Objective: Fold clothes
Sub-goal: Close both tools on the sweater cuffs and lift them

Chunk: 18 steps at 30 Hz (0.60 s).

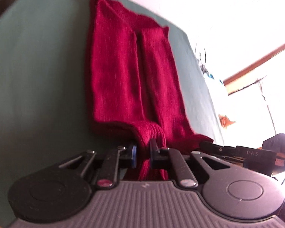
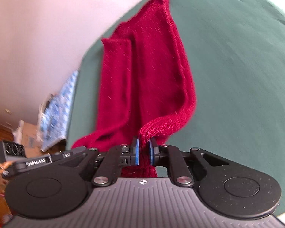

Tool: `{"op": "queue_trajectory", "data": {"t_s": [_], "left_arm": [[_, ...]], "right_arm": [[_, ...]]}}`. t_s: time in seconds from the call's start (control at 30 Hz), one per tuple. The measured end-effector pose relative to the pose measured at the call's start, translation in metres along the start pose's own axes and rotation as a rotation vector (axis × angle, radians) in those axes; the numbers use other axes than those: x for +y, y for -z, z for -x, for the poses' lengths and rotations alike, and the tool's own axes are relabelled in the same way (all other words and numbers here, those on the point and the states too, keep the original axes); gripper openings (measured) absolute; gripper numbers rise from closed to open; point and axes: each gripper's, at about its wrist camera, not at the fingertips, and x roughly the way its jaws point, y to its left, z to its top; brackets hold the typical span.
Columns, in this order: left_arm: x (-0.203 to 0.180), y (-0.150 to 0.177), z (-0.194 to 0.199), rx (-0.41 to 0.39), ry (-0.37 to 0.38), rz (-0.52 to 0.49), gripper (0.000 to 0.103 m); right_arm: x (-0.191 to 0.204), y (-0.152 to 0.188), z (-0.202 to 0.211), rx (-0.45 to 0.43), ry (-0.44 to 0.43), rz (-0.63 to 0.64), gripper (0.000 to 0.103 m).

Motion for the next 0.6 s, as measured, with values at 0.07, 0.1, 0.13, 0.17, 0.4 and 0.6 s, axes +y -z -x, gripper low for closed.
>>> {"op": "queue_trajectory", "data": {"t_s": [0.07,0.1,0.13,0.17,0.4,0.6], "left_arm": [[0.005,-0.015,-0.002,-0.01,-0.017,0.046,0.007],[0.009,-0.022,-0.003,-0.014,-0.026,0.072,0.007],[0.01,-0.028,-0.006,-0.017,-0.032,0.095,0.007],[0.01,-0.033,-0.01,-0.02,-0.039,0.11,0.007],[0.006,-0.07,-0.043,-0.048,-0.102,0.154,0.007],[0.017,-0.093,-0.068,-0.033,-0.155,0.183,0.007]], "right_arm": [[0.0,-0.016,-0.003,-0.007,-0.027,-0.014,0.011],[-0.002,-0.025,-0.006,-0.008,-0.04,-0.031,0.011],[-0.004,-0.033,-0.008,-0.009,-0.054,-0.047,0.011],[-0.008,-0.041,-0.012,-0.006,-0.064,-0.066,0.011],[-0.026,-0.082,-0.043,0.03,-0.082,-0.128,0.011],[-0.036,-0.098,-0.063,0.051,-0.073,-0.125,0.011]]}}
